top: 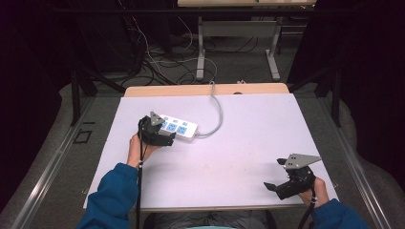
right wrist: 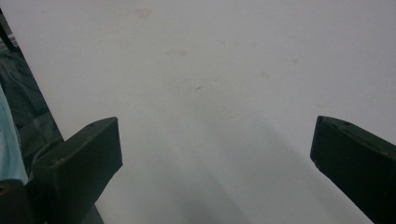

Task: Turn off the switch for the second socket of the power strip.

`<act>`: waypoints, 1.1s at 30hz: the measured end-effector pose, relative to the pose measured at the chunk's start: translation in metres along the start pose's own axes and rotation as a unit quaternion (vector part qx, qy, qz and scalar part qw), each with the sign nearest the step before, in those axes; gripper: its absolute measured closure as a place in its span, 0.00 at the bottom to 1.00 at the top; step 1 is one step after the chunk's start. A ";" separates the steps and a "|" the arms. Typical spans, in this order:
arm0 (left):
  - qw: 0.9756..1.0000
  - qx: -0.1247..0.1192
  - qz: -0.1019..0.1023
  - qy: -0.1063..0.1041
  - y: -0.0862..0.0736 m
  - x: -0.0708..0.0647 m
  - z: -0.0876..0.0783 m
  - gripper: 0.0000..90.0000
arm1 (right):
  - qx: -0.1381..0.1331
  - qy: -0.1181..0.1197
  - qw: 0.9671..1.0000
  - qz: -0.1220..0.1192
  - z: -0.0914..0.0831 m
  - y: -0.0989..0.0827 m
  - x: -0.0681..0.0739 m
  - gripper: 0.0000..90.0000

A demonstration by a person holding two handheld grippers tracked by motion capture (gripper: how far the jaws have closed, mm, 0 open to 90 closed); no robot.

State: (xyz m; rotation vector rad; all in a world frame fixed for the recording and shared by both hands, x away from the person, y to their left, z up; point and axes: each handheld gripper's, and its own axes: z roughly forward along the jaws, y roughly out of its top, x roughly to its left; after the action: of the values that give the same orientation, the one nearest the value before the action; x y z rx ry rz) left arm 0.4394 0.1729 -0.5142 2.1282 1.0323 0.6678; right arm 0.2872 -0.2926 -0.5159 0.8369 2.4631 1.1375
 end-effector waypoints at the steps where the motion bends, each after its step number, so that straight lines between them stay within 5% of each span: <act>1: 1.000 -0.001 -0.001 -0.001 0.001 0.001 0.002 0.16 | -0.003 -0.002 1.000 0.000 0.000 0.000 0.000 0.02; 5: 1.000 0.002 -0.003 -0.001 0.004 0.005 0.009 0.23 | -0.001 -0.002 1.000 -0.002 0.000 0.000 -0.001 0.02; 6: 1.000 0.004 -0.009 0.000 0.005 0.005 0.010 0.33 | 0.000 0.000 1.000 0.000 0.000 0.000 0.000 0.02; 11: 1.000 0.006 -0.029 0.008 0.010 0.008 0.018 0.46 | 0.001 0.000 1.000 0.001 0.002 0.000 0.000 0.02; 25: 0.999 -0.020 -0.034 0.017 0.025 0.008 0.033 0.98 | 0.000 0.001 1.000 0.000 0.003 0.001 0.000 0.02; 33: 0.999 -0.023 -0.035 0.019 0.028 0.011 0.039 1.00 | 0.001 0.000 1.000 -0.001 0.002 0.001 0.000 0.02</act>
State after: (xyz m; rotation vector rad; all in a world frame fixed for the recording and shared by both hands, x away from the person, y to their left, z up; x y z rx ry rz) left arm 0.4855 0.1552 -0.5169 2.0373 1.0972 0.6936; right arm 0.2889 -0.2910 -0.5165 0.8339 2.4646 1.1355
